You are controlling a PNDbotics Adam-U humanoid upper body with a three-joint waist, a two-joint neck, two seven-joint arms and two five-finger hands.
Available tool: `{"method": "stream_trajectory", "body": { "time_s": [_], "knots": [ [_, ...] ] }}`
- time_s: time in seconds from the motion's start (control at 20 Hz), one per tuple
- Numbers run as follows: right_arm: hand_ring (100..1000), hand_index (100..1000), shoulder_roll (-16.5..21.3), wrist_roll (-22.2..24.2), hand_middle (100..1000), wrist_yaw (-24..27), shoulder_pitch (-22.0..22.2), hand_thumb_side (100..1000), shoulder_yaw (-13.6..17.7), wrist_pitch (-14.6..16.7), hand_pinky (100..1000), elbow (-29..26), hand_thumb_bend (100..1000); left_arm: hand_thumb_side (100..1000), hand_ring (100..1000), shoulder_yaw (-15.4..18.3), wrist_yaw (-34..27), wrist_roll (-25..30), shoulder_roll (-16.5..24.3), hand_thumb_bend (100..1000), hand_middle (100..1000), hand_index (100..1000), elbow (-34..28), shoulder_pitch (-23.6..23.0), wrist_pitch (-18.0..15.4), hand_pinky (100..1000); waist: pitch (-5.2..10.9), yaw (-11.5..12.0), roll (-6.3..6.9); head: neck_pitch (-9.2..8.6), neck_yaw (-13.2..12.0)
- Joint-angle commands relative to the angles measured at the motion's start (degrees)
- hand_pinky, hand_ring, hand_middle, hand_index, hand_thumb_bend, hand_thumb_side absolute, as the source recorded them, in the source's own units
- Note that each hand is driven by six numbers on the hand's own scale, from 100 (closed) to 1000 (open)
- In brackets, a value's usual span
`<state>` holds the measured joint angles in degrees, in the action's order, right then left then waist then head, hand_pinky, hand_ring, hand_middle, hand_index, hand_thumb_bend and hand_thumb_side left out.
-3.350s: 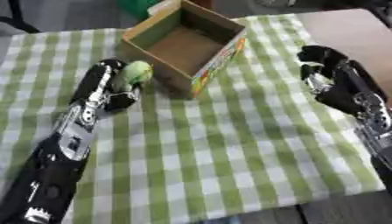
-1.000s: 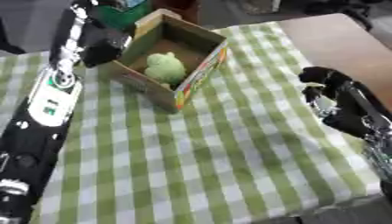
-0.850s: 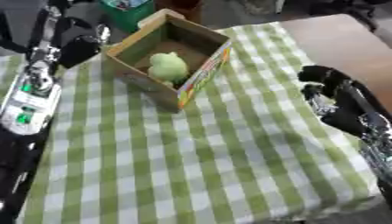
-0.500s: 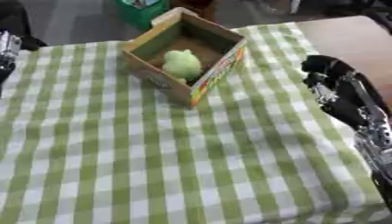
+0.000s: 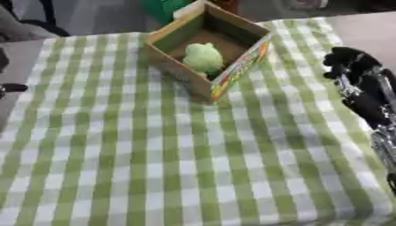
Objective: Pick up objects on the table and place them in the box.
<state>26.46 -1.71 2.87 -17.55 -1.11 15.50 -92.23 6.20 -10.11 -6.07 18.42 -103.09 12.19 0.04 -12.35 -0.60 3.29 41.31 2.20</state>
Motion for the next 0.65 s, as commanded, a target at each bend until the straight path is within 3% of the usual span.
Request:
{"method": "stream_trajectory", "body": {
  "time_s": [0.05, 0.65],
  "knots": [
    [783, 832, 0.8, -1.1, 720, 0.6, -0.3, 488, 0.9, 0.0, 693, -1.8, 100, 550, 896, 1.2, 0.4, -0.3, -0.9, 161, 826, 721, -1.4, -0.6, -0.4, 590, 0.41, 0.3, -0.09, 0.25, -0.8],
    [771, 819, 0.2, -3.1, 706, 1.1, -0.6, 493, 1.6, -0.3, 686, -2.3, 100, 579, 890, 1.8, 0.2, 1.0, -4.9, 136, 823, 721, -1.1, -1.3, -0.9, 586, -1.87, 0.5, -0.5, -0.55, -1.3]
  ]
}}
